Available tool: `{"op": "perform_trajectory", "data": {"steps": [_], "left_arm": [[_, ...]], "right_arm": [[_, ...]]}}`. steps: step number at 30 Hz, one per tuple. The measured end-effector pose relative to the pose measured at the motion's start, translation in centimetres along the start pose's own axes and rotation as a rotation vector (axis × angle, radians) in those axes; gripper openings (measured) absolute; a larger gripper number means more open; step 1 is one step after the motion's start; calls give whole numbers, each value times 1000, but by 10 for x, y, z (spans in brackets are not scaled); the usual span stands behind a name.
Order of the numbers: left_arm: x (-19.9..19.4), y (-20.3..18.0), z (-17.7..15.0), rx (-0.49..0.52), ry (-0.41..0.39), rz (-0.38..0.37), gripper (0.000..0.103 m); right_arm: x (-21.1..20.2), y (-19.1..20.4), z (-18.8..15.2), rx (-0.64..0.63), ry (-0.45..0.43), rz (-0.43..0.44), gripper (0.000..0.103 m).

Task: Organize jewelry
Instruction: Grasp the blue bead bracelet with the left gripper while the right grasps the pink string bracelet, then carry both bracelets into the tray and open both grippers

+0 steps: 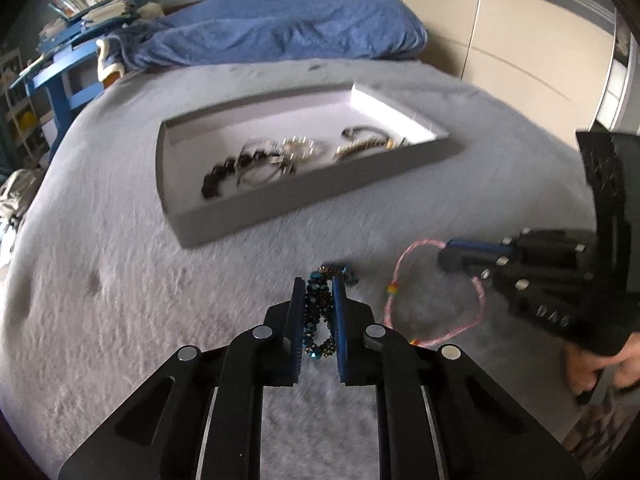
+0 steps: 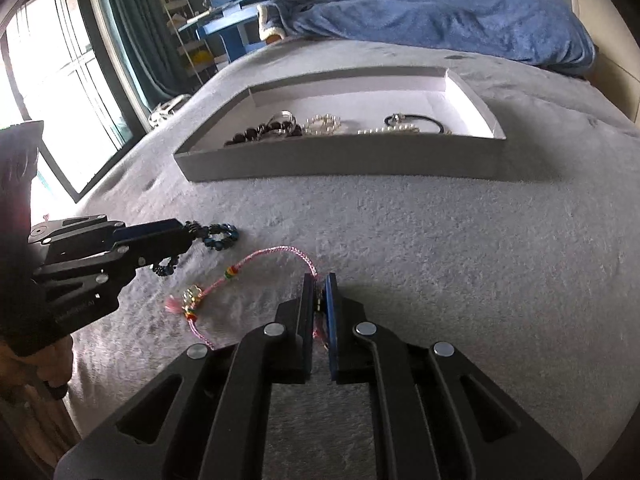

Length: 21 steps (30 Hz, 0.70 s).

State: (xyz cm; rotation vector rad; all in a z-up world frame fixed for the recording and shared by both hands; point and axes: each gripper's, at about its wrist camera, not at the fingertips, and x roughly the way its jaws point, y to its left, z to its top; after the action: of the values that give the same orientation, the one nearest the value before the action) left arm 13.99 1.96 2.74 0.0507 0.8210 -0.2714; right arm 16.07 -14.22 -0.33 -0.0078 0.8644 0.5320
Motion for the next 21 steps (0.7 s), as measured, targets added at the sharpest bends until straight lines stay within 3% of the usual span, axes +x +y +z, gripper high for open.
{"op": "perform_trajectory", "data": {"steps": [2, 4, 10, 14, 15, 19, 21], "left_arm": [[-4, -4, 7, -1, -20, -2, 14], [-9, -6, 14, -5, -40, -4, 6], [-29, -4, 36, -28, -115, -24, 2], [-29, 5, 42, -64, -95, -45, 2], [-26, 7, 40, -77, -81, -48, 5], [-7, 9, 31, -85, 0, -43, 33], [-3, 6, 26, -73, 18, -32, 37]], "right_arm": [[-5, -2, 2, 10, -20, 8, 6], [-10, -3, 5, 13, -40, 12, 6], [-35, -4, 26, 13, -120, 28, 6], [-51, -8, 38, 14, -161, 29, 6], [-55, -10, 40, 17, -170, 30, 6], [-67, -13, 48, 22, -196, 24, 6], [-75, -15, 53, 33, -212, 30, 6]]}}
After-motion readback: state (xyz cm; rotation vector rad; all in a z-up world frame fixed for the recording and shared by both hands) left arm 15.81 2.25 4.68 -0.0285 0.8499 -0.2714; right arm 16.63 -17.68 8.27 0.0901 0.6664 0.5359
